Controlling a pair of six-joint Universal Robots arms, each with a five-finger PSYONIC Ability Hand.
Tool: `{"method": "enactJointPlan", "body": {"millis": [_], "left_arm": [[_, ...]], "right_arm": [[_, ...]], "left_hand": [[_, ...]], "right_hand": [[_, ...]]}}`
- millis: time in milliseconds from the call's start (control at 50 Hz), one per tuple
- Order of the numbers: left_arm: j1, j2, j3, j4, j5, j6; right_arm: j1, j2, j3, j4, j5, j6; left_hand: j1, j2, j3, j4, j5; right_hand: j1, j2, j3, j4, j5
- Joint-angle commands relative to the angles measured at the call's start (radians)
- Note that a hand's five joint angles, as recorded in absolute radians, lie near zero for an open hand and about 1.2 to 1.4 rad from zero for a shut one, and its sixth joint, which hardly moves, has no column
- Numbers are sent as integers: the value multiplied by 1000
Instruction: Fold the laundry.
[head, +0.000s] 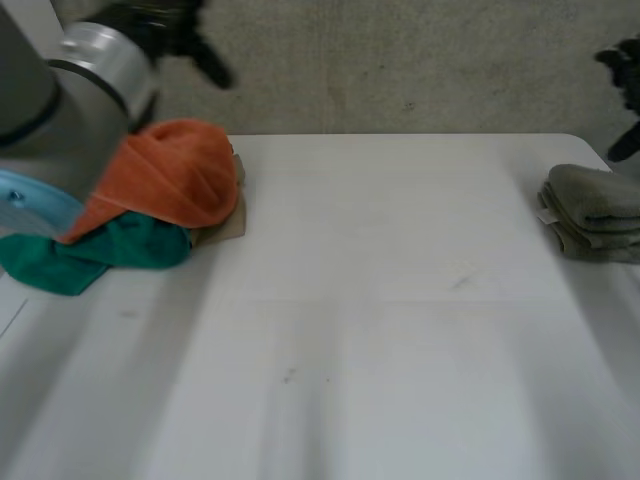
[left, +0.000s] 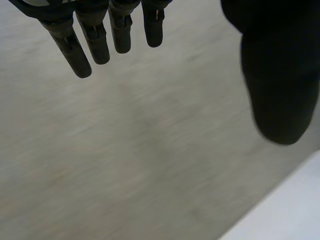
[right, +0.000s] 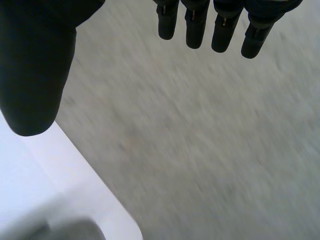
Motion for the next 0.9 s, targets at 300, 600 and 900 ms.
{"method": "enactJointPlan", "body": {"millis": [300,600,900], "left_arm": [[354,-608,170,242,14,700],[187,-200,-27,281,13,444],[-68,66,-61,164,24,133]], "right_arm": [[140,-246,472,153,-88,-127],[130,-260,486,150,-67,-121],[130,-261,445,156,47,40]], "left_hand": [[490,469,466,475,455],[1208,1188,1184,1193,1173],[1208,1188,1184,1193,1173]], "right_hand": [[-47,-37,-35,-36,-49],[-47,-37,-35,-36,-49],[-47,-37,-35,-36,-49]]}}
